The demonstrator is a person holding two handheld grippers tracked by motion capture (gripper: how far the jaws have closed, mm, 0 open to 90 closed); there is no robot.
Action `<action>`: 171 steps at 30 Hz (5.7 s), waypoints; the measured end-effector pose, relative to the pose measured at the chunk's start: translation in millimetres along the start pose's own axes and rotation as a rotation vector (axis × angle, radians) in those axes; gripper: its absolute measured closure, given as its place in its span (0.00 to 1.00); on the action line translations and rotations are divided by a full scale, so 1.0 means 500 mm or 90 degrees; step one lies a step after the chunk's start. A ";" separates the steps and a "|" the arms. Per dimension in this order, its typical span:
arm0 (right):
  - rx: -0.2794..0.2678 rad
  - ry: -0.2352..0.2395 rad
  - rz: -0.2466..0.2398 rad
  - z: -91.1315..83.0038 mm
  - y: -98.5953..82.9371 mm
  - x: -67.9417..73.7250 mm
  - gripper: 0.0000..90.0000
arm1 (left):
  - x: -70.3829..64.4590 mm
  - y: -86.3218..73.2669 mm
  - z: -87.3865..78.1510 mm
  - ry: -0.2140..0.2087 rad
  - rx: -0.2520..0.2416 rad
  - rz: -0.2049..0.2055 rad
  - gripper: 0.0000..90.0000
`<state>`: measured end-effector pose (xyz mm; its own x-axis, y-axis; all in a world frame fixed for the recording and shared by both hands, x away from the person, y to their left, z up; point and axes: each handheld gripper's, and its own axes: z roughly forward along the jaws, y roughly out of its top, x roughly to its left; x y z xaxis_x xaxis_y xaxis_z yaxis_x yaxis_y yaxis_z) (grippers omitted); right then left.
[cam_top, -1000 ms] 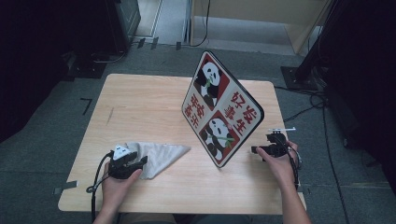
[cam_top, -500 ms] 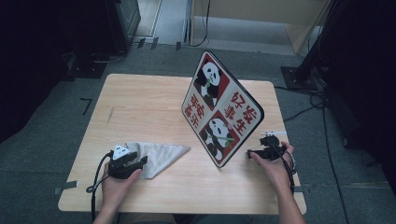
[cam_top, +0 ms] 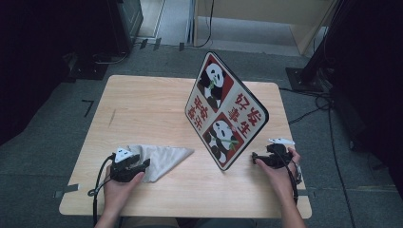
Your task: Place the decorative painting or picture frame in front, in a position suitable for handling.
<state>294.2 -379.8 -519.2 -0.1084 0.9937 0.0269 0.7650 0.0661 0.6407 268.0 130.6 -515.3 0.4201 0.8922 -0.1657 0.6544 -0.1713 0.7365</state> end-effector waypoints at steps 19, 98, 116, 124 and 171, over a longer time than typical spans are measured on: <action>-0.098 0.009 0.015 -0.027 -0.033 0.017 0.04 | -0.001 0.000 0.000 0.001 0.000 0.000 0.54; -0.238 0.312 -0.008 -0.121 -0.019 0.184 0.88 | -0.059 0.029 0.032 0.044 0.061 0.092 0.39; -0.229 0.355 -0.034 -0.126 -0.026 0.192 0.88 | -0.081 0.021 0.001 -0.044 0.032 0.113 0.87; -0.227 0.367 -0.049 -0.127 -0.028 0.196 0.88 | -0.098 0.022 0.030 -0.009 0.072 0.107 0.30; -0.230 0.375 -0.055 -0.124 -0.028 0.193 0.88 | -0.113 0.190 0.182 -0.062 -0.072 0.045 0.50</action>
<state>233.7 -290.6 -478.0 -0.5637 0.7655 0.3102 0.4897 0.0073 0.8719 363.4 25.8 -495.7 0.5253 0.8340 -0.1689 0.5485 -0.1801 0.8165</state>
